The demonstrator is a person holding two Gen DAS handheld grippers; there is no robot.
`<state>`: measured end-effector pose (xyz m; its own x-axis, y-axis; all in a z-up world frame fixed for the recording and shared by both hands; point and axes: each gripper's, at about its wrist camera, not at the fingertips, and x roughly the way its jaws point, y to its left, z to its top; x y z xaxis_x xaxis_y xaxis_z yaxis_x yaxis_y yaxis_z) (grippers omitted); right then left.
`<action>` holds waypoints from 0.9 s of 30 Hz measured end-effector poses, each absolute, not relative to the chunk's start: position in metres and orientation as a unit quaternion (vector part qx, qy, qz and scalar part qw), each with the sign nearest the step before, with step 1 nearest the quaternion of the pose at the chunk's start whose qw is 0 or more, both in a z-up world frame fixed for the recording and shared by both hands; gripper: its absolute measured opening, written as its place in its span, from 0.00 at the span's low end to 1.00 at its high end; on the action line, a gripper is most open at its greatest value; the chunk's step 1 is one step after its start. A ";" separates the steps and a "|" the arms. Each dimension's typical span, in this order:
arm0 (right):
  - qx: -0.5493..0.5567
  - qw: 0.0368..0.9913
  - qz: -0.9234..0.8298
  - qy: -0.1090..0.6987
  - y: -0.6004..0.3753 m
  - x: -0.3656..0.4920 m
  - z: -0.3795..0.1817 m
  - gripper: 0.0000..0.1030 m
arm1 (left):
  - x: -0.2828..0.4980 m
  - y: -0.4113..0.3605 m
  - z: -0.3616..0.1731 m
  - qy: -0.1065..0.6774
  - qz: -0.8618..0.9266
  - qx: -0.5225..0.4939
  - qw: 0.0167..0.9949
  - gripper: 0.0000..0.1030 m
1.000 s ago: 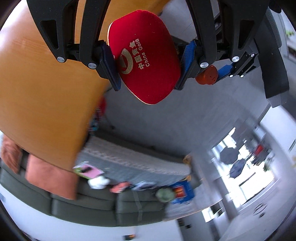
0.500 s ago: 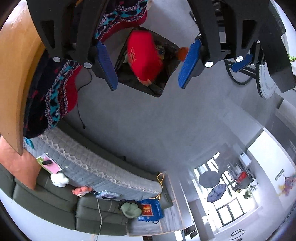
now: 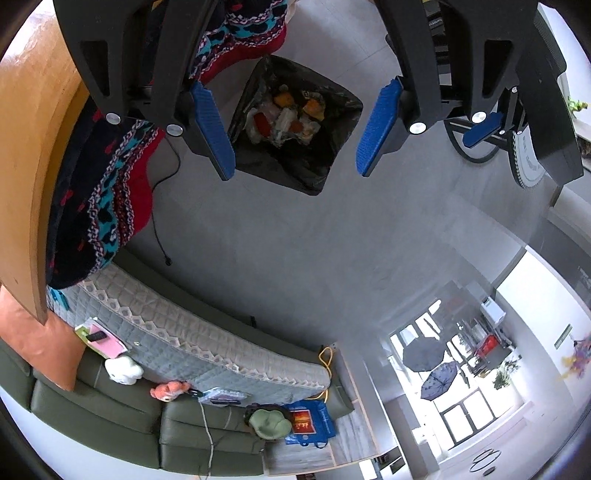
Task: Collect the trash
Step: 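Open both tools over the black bin to drop the lid and cap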
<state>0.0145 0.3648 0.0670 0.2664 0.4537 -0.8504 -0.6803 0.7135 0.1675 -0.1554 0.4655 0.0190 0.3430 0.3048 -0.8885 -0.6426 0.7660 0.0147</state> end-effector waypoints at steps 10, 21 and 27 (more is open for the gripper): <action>-0.097 0.810 0.339 0.469 0.313 0.022 0.092 0.68 | -0.134 0.437 0.043 0.471 0.267 -0.151 0.827 0.94; -0.055 0.843 0.286 0.452 0.213 0.043 0.118 0.78 | -0.088 0.362 0.071 0.457 0.214 -0.115 0.855 0.94; -0.030 0.860 0.249 0.445 0.144 0.048 0.125 0.78 | -0.058 0.302 0.081 0.459 0.171 -0.084 0.868 0.94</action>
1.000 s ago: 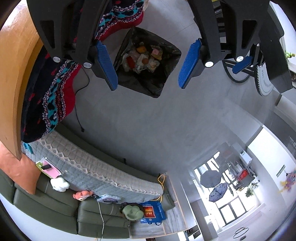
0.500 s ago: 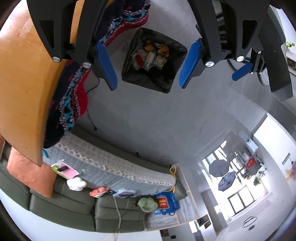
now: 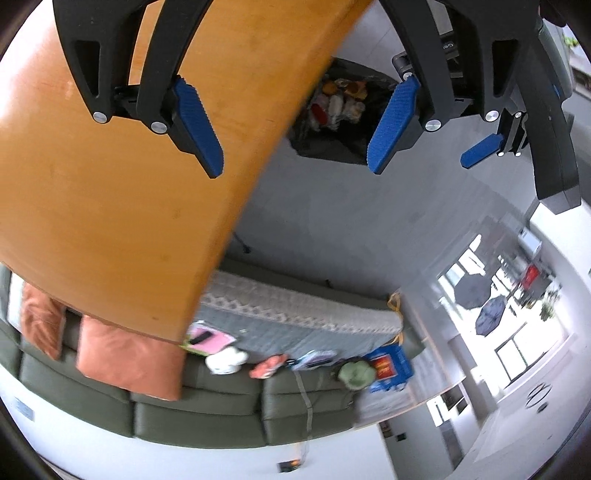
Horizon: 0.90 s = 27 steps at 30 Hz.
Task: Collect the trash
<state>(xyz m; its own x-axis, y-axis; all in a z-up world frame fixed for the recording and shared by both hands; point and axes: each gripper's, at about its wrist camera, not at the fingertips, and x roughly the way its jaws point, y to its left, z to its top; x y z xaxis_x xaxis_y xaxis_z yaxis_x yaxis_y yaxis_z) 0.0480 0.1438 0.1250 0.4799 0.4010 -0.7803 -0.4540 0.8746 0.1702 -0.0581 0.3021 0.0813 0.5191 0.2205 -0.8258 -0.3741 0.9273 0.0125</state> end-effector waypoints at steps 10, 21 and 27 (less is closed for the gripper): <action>0.026 0.879 0.166 0.446 0.025 0.057 0.124 0.81 | -0.022 0.203 0.089 0.462 0.092 -0.029 0.882 0.94; 0.052 0.886 0.087 0.452 -0.093 0.048 0.102 0.83 | 0.004 0.100 0.088 0.455 0.026 -0.003 0.890 0.94; 0.055 0.887 0.054 0.456 -0.150 0.042 0.082 0.83 | 0.013 0.041 0.076 0.452 -0.007 0.020 0.892 0.94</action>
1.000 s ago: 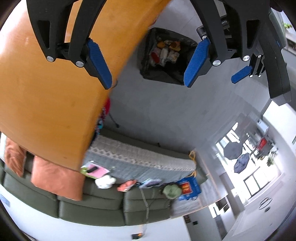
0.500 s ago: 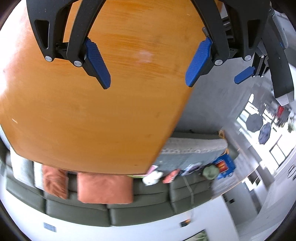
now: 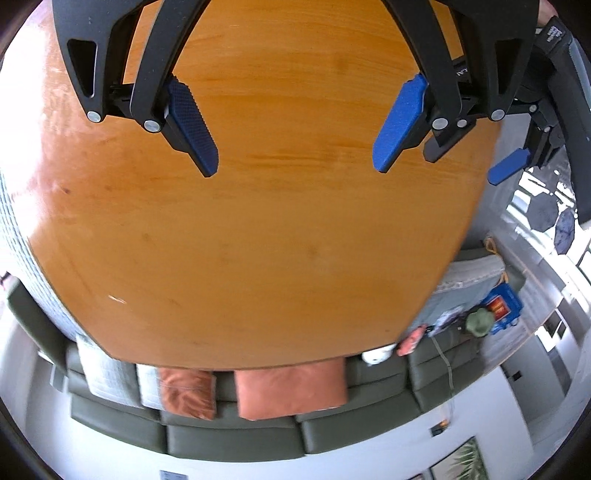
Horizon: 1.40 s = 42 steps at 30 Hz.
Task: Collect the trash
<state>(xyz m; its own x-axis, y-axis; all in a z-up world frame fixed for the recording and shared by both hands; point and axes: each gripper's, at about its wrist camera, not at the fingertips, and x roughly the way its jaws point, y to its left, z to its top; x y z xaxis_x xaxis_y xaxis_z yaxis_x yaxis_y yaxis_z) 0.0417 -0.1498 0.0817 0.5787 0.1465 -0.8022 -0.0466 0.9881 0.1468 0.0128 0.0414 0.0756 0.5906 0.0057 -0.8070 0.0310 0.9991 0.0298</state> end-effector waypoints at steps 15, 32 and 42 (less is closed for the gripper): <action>0.064 0.882 0.019 0.466 -0.230 0.014 0.020 0.83 | 0.010 -0.024 0.042 0.439 -0.020 0.022 0.898 0.94; 0.007 0.896 -0.017 0.443 -0.224 0.015 0.006 0.97 | 0.012 -0.024 0.013 0.463 -0.014 0.007 0.886 0.94; 0.007 0.896 -0.017 0.443 -0.224 0.015 0.006 0.97 | 0.013 -0.025 0.013 0.464 -0.014 0.007 0.886 0.94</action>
